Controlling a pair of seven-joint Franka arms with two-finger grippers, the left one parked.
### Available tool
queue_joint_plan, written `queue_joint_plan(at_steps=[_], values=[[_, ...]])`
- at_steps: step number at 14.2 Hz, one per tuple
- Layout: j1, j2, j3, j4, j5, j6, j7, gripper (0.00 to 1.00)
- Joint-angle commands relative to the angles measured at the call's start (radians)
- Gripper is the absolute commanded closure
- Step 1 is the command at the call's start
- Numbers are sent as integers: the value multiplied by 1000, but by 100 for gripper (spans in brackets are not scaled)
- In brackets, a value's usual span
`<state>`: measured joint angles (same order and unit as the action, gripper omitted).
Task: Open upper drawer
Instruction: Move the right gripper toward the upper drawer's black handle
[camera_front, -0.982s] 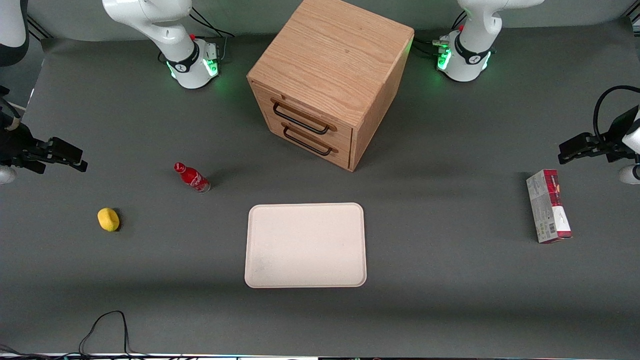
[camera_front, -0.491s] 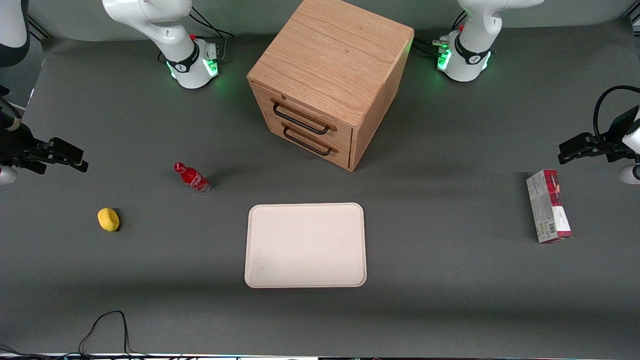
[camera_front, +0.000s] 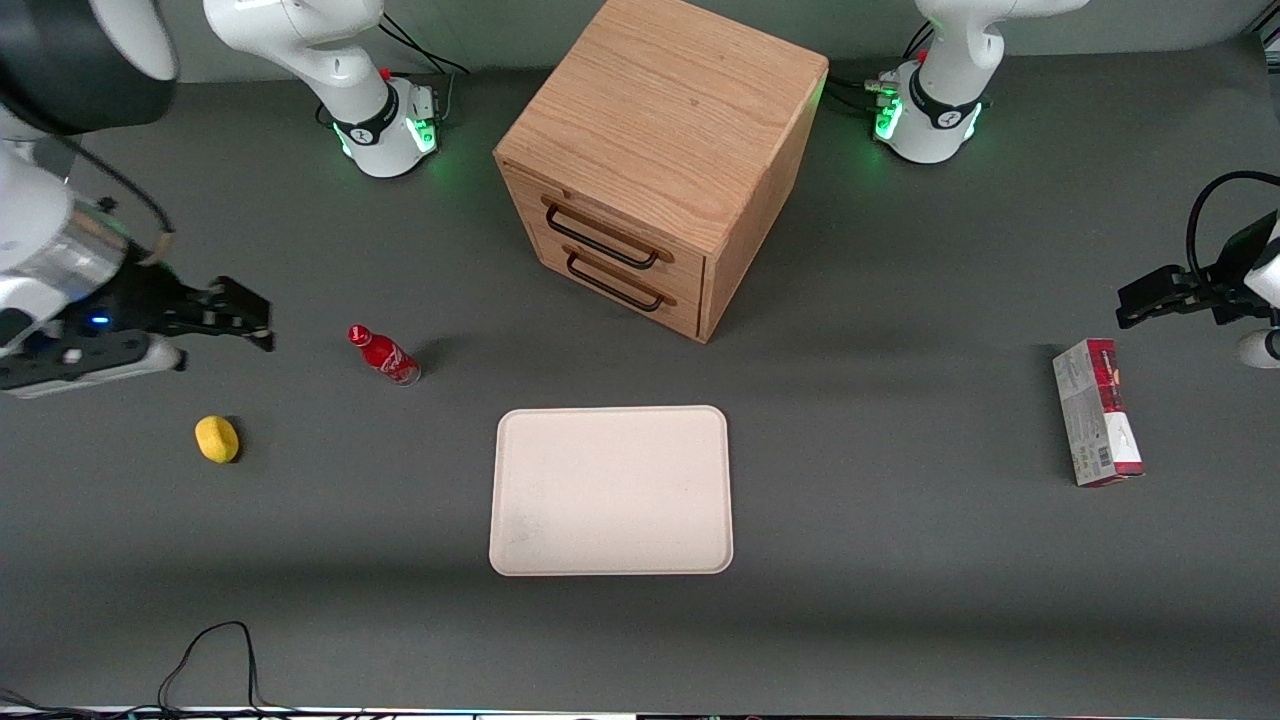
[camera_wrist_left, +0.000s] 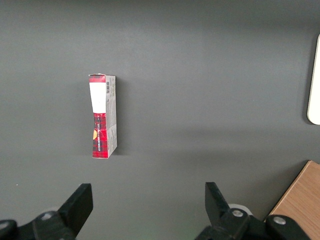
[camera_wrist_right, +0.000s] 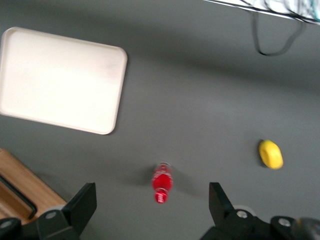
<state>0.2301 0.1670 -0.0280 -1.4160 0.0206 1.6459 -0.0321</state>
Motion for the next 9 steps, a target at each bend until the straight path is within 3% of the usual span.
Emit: queue_joint_plan(at_steps=[1, 5, 9], values=[[90, 45, 23, 58, 7, -29, 9, 0], [225, 60, 63, 52, 4, -28, -5, 0], [331, 86, 63, 46, 2, -29, -143, 0]])
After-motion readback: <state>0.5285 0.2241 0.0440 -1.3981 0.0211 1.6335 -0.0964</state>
